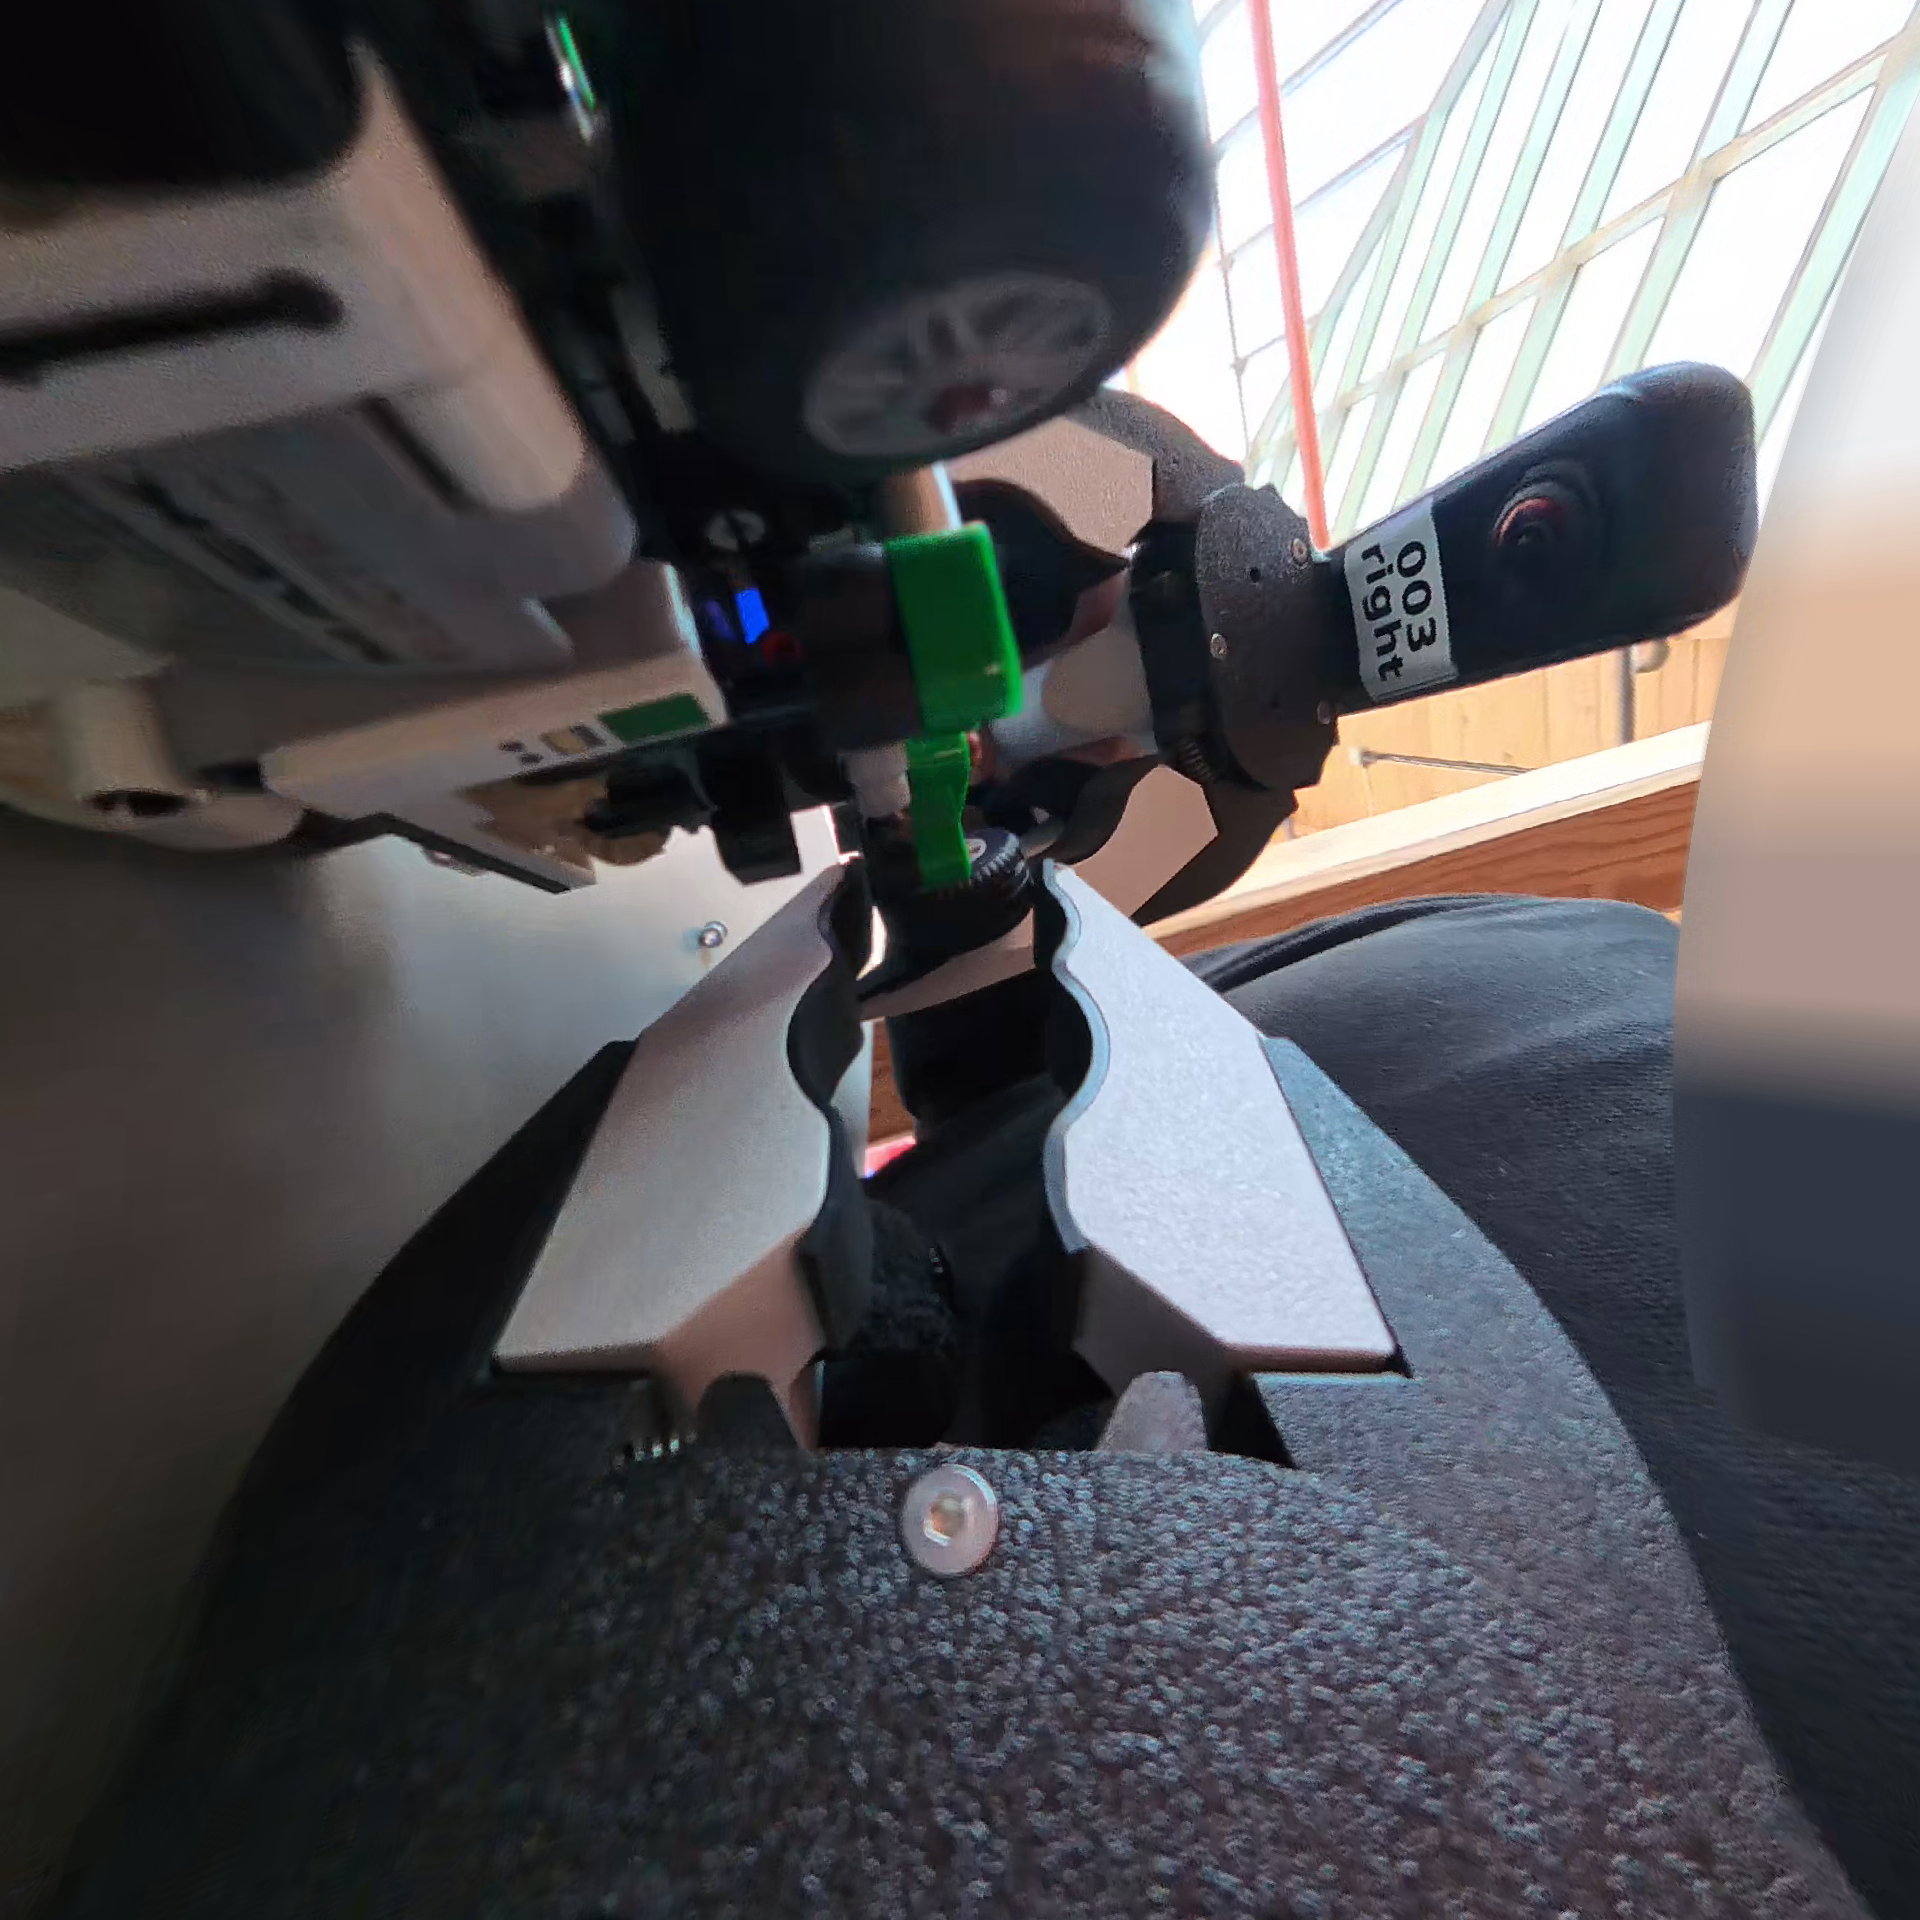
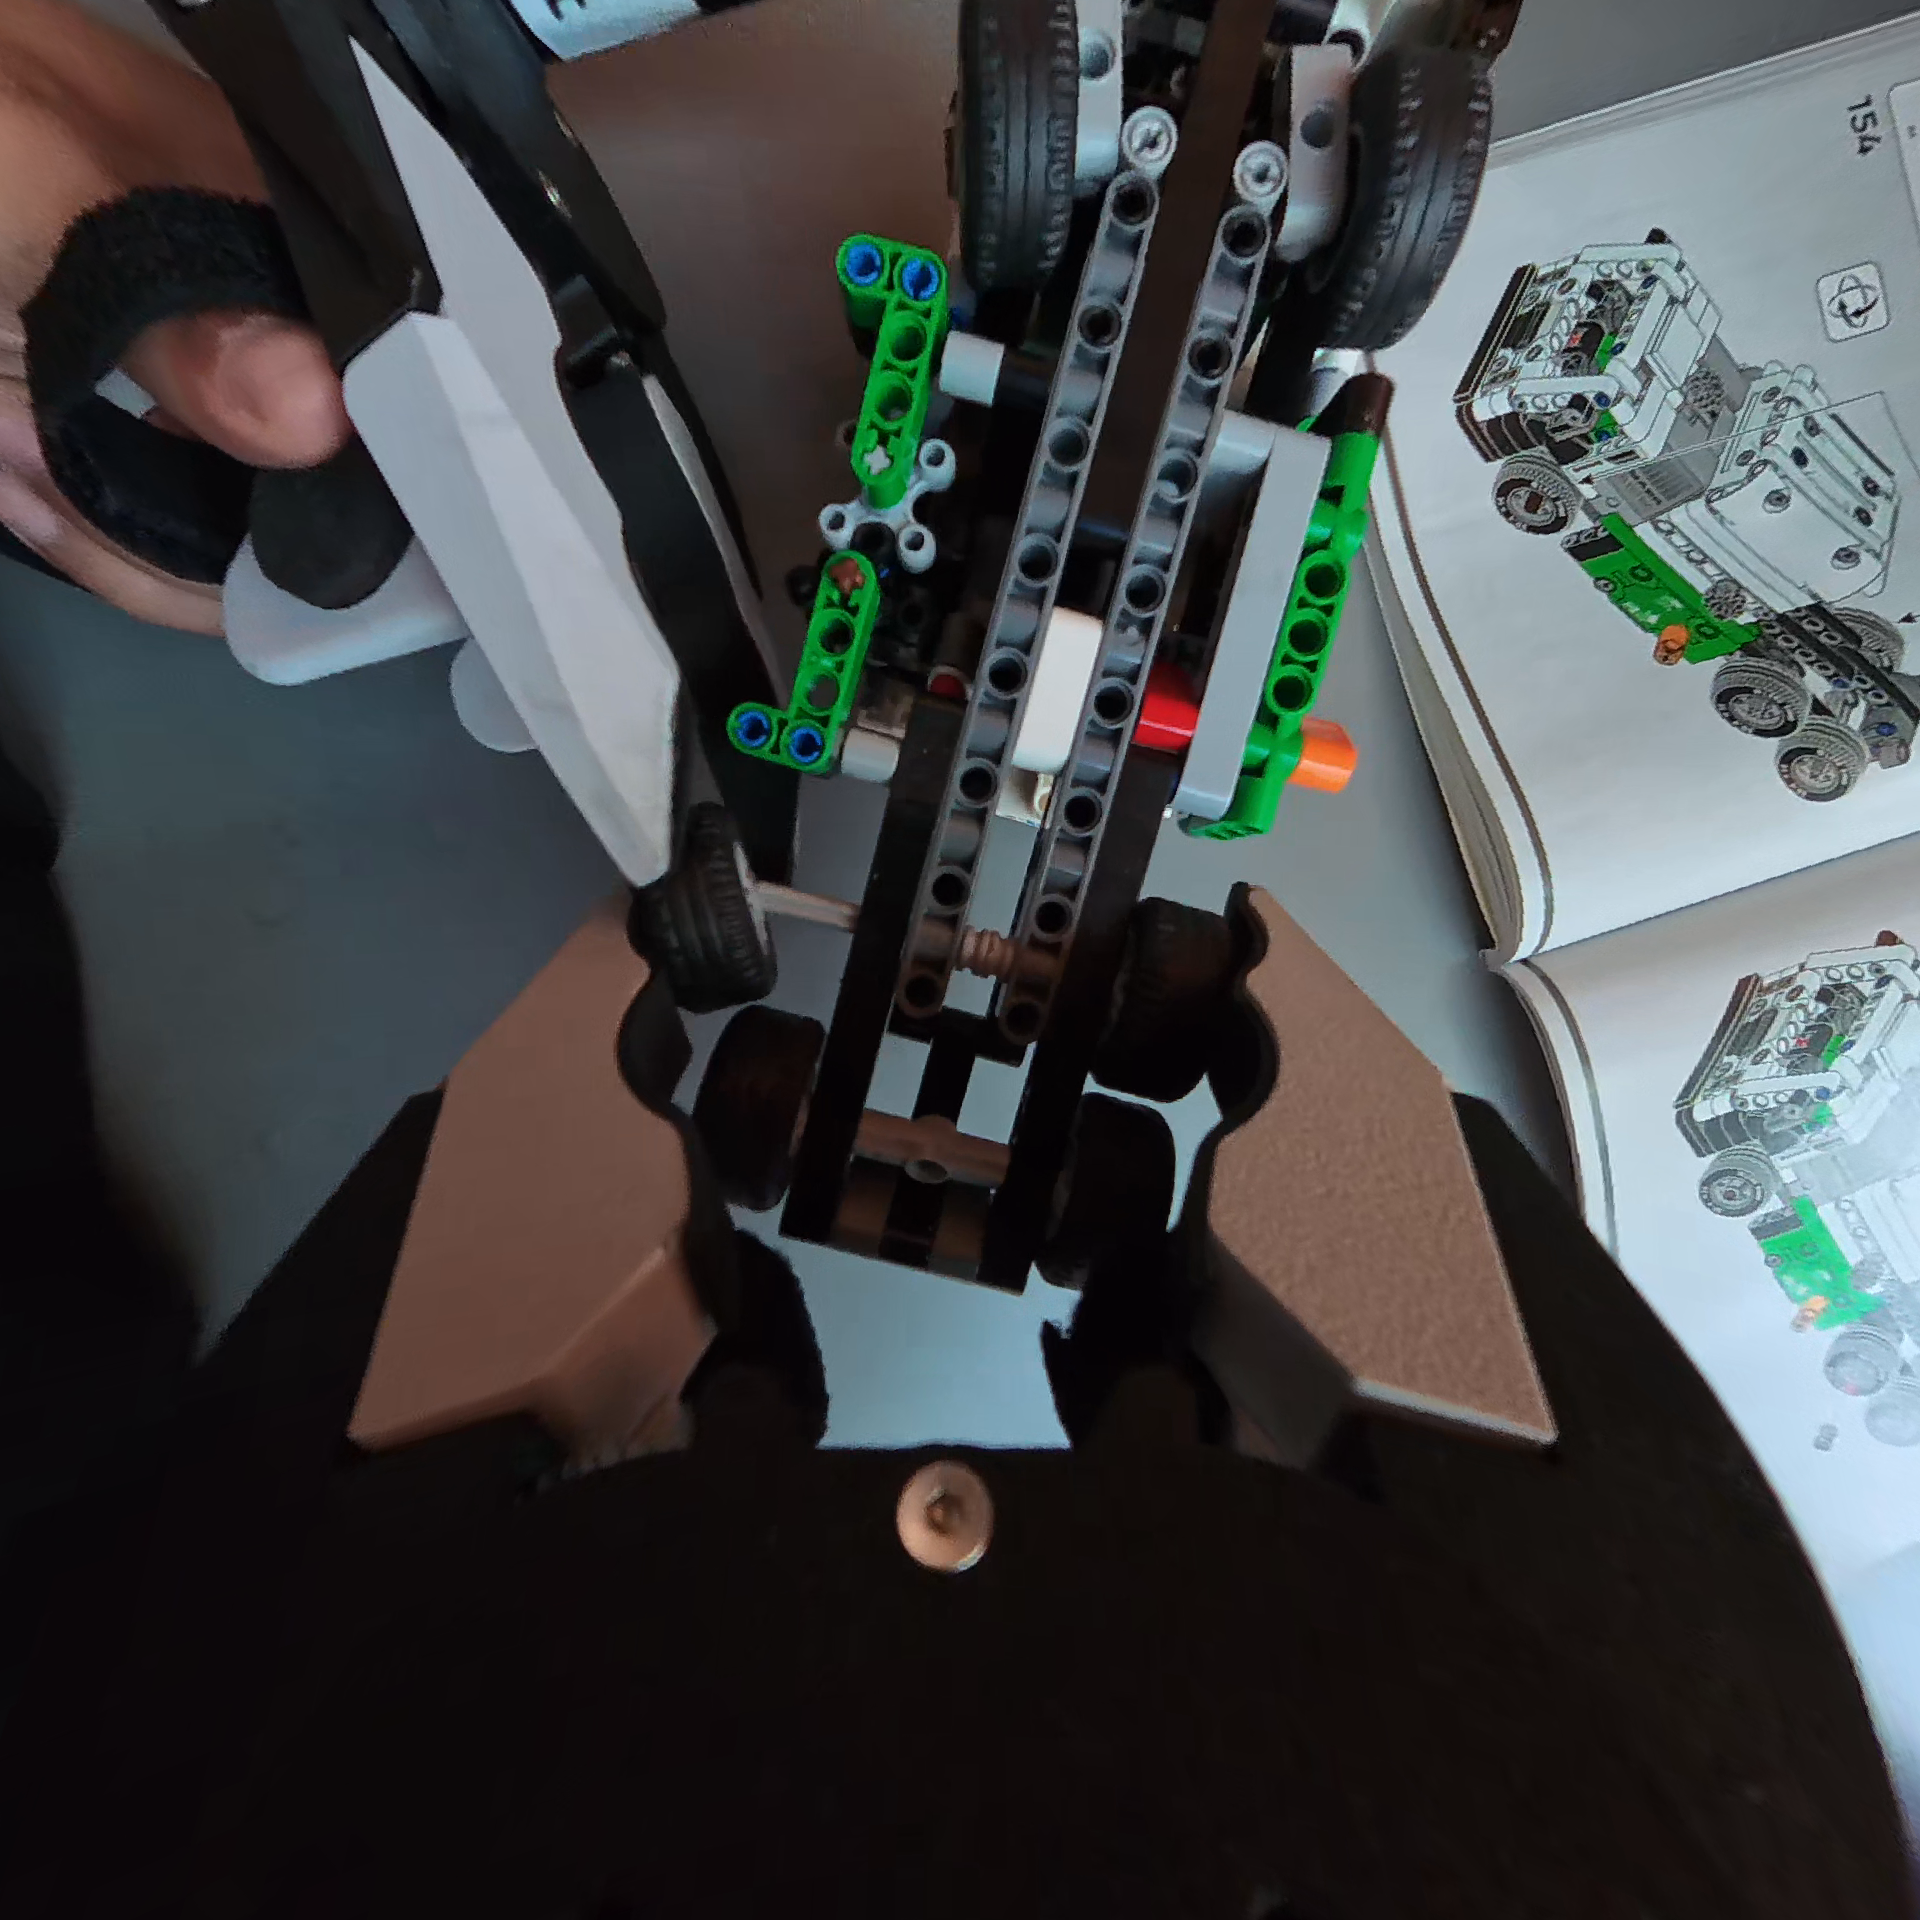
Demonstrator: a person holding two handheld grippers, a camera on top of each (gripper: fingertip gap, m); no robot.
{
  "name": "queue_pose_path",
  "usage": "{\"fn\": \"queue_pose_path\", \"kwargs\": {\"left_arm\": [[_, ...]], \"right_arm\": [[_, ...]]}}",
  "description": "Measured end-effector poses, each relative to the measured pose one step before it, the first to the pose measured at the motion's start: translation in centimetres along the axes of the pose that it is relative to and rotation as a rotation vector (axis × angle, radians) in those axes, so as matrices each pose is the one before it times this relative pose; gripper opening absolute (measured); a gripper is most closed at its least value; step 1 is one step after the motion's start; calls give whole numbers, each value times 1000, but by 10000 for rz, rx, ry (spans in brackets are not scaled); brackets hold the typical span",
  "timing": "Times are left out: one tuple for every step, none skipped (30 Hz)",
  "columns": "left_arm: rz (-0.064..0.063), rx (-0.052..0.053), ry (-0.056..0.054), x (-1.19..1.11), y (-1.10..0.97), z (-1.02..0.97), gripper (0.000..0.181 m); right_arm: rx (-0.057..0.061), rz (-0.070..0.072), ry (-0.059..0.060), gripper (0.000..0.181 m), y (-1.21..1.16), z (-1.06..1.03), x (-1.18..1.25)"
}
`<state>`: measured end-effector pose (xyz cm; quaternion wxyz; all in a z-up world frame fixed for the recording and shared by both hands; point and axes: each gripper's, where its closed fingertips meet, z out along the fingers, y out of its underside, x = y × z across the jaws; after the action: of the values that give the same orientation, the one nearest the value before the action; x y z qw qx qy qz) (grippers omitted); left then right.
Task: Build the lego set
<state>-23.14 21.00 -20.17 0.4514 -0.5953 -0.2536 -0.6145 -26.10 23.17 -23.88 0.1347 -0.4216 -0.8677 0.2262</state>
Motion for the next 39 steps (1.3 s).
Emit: {"fn": "queue_pose_path", "kwargs": {"left_arm": [[141, 191, -133, -32, -150, -213, 29], [113, 248, -124, -26, -219, -315, 29], [94, 236, -146, -52, -182, -393, 29], [92, 121, -157, -55, 11, -373, 27], [137, -13, -170, -32, 237, -344, 26], [226, -88, -230, -37, 385, -271, 26], [338, -128, -324, -88, 456, -222, 26], [405, -112, -365, -118, 412, -137, 26], [338, -21, -275, -19, 216, -48, 26], [178, 30, -123, 67, 67, 31, 26], [0, 80, -9, 39, -47, 70, 25], [-145, 166, 124, 102, -203, 87, 23], [-195, 206, 232, 206, -274, 101, 20], [-139, 118, 169, 90, -153, 105, 19], [-70, 52, 60, -39, -70, 68, 19], [-10, 59, 6, -8, -90, 23, 19], [68, 85, -41, 24, -133, -17, 19], [63, 164, -72, 7, -256, -70, 17], [68, 176, -80, 0, -313, -95, 16], [131, 92, -75, -6, -212, -64, 14], [152, 52, -68, -20, -143, -36, 13], [123, 20, -51, -31, -63, 26, 13], [49, 21, -18, -2, -16, 70, 13], [28, 46, -10, 11, -35, 58, 13], [52, 28, -27, -22, 23, 4, 13], [45, 13, -31, -14, 36, -29, 13], [40, 8, -39, -17, 55, -40, 13], [78, -11, -58, -45, 87, -37, 14], [105, -12, -103, -112, 98, -23, 13], [105, 10, -91, -89, 75, 26, 13], [93, 14, -61, -38, 48, 54, 13], [75, -35, -43, -35, 49, 101, 13], [36, -46, -23, -38, -3, 67, 13], [12, 11, -17, -42, -76, 63, 12], [4, 25, -23, -55, -72, 89, 12], [-5, -26, -24, -75, 17, 116, 12], [4, -42, -16, -58, 18, 111, 11], [15, -15, -24, -60, -32, 99, 10], [-1, -93, -98, -179, 88, 126, 9]], "right_arm": [[-19, -71, 110, 102, -37, 23, -5], [3, -23, 74, 102, -54, 26, 48], [61, 59, 17, 102, -97, -4, 51], [12, 80, -13, 102, -11, -11, 28], [-13, 27, -4, 102, 19, -11, -38], [13, 6, 16, 101, -37, 5, -33], [9, 27, -1, 101, -13, 18, -29], [7, 30, -2, 101, -13, 9, 4], [-6, 10, 26, 101, -14, 8, 11], [-28, -3, 32, 101, -17, 22, -14], [-16, -21, 41, 101, -43, 33, -20], [-5, -24, 37, 101, -59, 52, -31], [7, -24, 26, 101, -61, 63, -32], [3, -34, 50, 101, -43, 53, 11], [-29, -62, 78, 102, 46, 18, 111], [24, 33, -31, 102, -8, -2, 10], [55, 58, -74, 102, -33, 11, -22], [58, -16, -73, 103, 19, 31, -37], [89, -20, -128, 105, -60, -36, -153], [45, 17, -114, 106, -58, -55, -167], [38, 24, -72, 107, -35, 3, -113], [29, 8, -20, 107, -9, -1, -50], [-20, 4, 21, 107, 50, -16, 36], [4, 15, 31, 107, 11, -19, 51], [6, -47, 29, 106, 15, -14, 13], [6, -120, 97, 105, 13, -21, 45], [-26, -70, 127, 104, 92, 21, 141], [-45, -40, 123, 102, 133, -8, 173], [-32, 31, 88, 101, 108, 3, 166], [-42, 72, -11, 101, 76, 52, 23], [-17, -77, 71, 101, 51, 18, 43], [-70, -63, 63, 101, 122, -3, 55], [-48, -5, 27, 101, 81, 13, 20], [22, -6, 26, 102, -33, -9, 23], [2, 9, 20, 102, 29, 20, 41], [-62, 23, -45, 103, 118, 36, -40], [-48, 48, -78, 104, 74, 9, -136], [42, 81, -118, 106, -80, 4, -227], [55, 40, -124, 107, -111, 54, -236]]}}
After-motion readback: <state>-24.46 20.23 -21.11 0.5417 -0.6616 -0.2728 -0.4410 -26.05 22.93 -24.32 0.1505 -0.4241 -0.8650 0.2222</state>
